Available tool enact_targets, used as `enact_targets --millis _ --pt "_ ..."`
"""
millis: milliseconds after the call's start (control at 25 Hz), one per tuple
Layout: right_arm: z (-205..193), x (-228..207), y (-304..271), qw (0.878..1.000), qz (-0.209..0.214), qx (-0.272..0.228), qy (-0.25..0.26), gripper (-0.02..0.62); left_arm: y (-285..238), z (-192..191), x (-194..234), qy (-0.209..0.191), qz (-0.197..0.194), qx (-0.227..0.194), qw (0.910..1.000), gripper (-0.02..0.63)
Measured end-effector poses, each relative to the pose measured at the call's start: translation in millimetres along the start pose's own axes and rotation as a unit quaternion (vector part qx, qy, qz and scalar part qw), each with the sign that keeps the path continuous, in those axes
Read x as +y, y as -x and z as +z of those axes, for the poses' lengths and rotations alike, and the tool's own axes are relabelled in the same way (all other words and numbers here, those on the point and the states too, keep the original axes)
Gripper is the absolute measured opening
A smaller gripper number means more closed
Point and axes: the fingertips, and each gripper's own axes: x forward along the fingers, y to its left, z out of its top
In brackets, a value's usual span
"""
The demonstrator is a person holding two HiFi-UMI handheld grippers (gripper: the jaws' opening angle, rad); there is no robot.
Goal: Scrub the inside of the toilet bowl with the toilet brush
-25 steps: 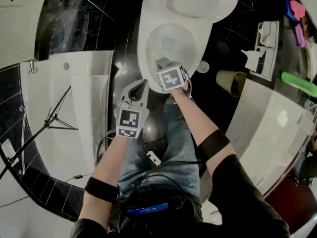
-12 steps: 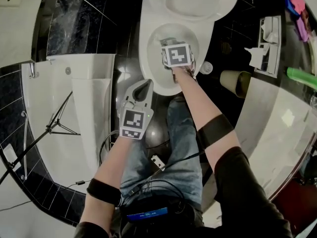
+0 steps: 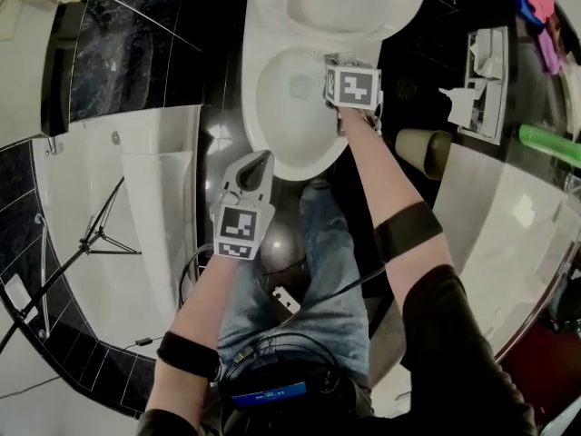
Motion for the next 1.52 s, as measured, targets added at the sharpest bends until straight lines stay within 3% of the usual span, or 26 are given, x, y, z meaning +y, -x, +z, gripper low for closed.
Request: enact_targets --millis 320,640,960,1280,1520 --pt "-55.4 -58.3 38.8 0.998 -0.043 0.052 -0.012 0.191 7.7 10.8 -15.5 0.0 -0.01 0.004 0.9999 -0.006" --pt "-125.7 -45.0 87.2 0.994 -0.036 0.105 -0.011 0.192 34.5 18.2 -18.9 0.003 -0.01 0.006 0.9999 -0.006" --pt "-191.8 25.9 116.1 0.984 0.035 0.17 -0.023 0.192 63.5 16.3 -5.9 0.0 -0.002 0.007 1.0 -0.006" --pt "-208.8 91.5 125.6 0.984 0.061 0.169 0.018 0.192 91.4 15.6 15.9 0.001 0.011 0.005 0.9999 -0.006" --pt "-191.0 137.9 121.4 0.983 0.1 0.152 0.013 0.192 102.4 13.9 29.3 0.002 0.015 0.004 0.9999 -0.006"
